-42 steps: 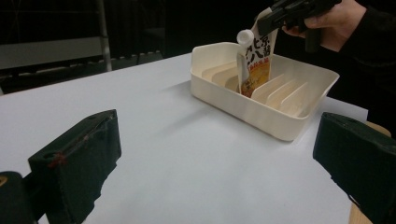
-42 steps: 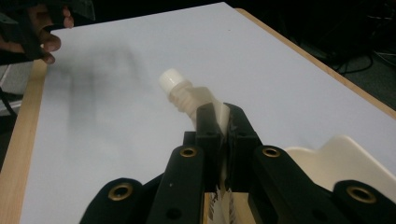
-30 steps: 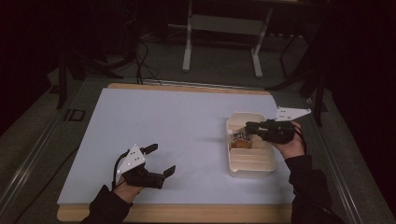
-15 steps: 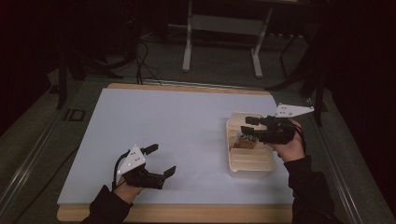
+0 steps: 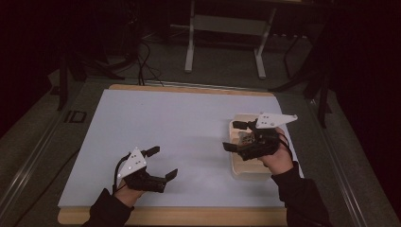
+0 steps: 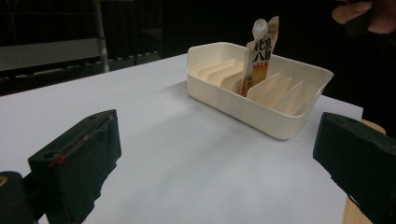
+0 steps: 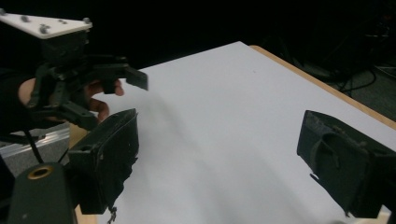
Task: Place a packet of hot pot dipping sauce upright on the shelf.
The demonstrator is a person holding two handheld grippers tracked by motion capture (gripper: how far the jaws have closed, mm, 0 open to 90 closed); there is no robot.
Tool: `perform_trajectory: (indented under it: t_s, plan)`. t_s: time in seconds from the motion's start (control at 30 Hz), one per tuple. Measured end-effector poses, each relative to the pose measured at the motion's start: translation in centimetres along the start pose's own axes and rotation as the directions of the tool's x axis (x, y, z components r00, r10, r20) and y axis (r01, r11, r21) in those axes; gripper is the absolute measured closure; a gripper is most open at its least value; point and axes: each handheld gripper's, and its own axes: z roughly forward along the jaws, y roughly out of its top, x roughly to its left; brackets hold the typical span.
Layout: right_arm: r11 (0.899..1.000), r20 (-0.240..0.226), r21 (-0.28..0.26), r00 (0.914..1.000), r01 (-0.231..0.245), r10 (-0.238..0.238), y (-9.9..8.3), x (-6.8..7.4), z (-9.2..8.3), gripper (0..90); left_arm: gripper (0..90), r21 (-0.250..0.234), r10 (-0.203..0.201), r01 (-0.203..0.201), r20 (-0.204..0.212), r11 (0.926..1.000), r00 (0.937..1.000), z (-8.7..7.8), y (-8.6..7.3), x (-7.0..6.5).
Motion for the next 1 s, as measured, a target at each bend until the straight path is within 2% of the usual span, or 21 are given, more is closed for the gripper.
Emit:
perform_trajectory:
  t_s: [0.27, 0.5, 0.67, 0.77, 0.83, 1.0]
  plan:
    - [1.000, 0.004, -0.020, 0.9999, -0.014, 0.014, -0.7, 1.6, 0.7, 12.9, 1.0, -0.006, 0.007, -0.007, -0.004, 1.0000, 1.0000, -0.1, 0.0, 0.0]
    - [1.000, -0.003, 0.011, 0.9997, -0.022, 0.022, -1.9, 2.6, 1.3, 13.2, 1.0, 0.004, 0.004, -0.004, -0.005, 1.0000, 1.0000, -0.1, -0.2, 0.1]
    - [0.999, -0.021, 0.010, 0.9993, -0.030, 0.030, -3.0, 3.4, 1.4, 13.7, 1.0, 0.007, 0.005, -0.005, -0.006, 1.0000, 1.0000, -0.1, -0.3, 0.1]
    - [1.000, -0.006, 0.016, 0.9998, -0.016, 0.017, -3.7, 4.0, 1.4, 13.9, 1.0, 0.011, 0.005, -0.004, -0.006, 0.9999, 1.0000, -0.1, -0.3, 0.1]
    - [0.999, -0.019, 0.012, 0.9992, -0.035, 0.036, -4.2, 4.2, 1.3, 13.9, 1.0, 0.011, 0.004, -0.004, -0.011, 0.9999, 0.9999, -0.1, -0.4, 0.1]
    - [0.999, -0.025, 0.021, 0.9989, -0.040, 0.041, -5.3, 4.9, 1.1, 13.9, 1.0, 0.012, 0.001, 0.000, -0.017, 0.9999, 0.9999, -0.1, -0.5, 0.3]
